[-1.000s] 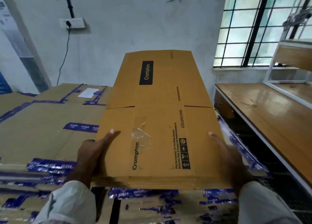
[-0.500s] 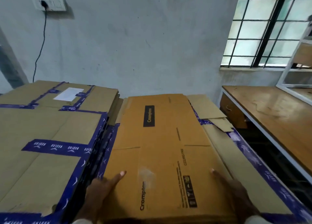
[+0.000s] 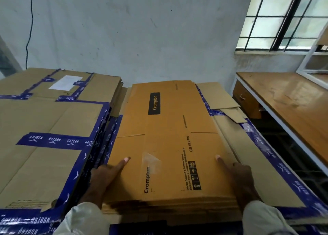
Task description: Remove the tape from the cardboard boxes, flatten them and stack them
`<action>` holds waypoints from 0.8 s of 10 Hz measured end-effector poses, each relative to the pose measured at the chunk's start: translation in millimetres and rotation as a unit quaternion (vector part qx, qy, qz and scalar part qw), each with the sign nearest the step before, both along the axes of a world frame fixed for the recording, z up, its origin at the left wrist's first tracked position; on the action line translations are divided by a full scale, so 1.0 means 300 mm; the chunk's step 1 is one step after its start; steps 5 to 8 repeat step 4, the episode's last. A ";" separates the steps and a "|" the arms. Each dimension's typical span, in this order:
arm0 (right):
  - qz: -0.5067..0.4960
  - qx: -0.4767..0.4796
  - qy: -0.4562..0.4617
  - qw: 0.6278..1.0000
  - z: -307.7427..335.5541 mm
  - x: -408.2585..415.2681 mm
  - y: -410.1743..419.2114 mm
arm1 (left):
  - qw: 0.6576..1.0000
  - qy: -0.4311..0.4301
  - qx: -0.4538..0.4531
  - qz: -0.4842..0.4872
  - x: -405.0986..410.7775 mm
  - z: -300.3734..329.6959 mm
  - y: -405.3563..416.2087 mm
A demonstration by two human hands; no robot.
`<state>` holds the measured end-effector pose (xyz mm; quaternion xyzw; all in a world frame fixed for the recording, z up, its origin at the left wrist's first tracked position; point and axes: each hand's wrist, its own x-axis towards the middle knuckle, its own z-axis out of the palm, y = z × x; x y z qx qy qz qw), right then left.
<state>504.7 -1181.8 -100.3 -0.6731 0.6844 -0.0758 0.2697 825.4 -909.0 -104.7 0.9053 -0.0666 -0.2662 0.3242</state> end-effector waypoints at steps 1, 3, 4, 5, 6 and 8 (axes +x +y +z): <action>0.014 -0.032 0.060 0.998 0.002 0.004 0.022 | 0.999 -0.015 0.007 -0.028 -0.020 0.020 -0.002; 0.101 -0.163 0.064 0.979 0.029 0.035 0.099 | 0.968 -0.175 0.163 -0.076 -0.104 0.031 0.006; 0.158 -0.231 -0.008 0.960 0.072 0.048 0.144 | 0.938 -0.288 0.130 -0.145 -0.219 0.084 -0.030; 0.158 -0.231 -0.008 0.960 0.072 0.048 0.144 | 0.938 -0.288 0.130 -0.145 -0.219 0.084 -0.030; 0.158 -0.231 -0.008 0.960 0.072 0.048 0.144 | 0.938 -0.288 0.130 -0.145 -0.219 0.084 -0.030; 0.158 -0.231 -0.008 0.960 0.072 0.048 0.144 | 0.938 -0.288 0.130 -0.145 -0.219 0.084 -0.030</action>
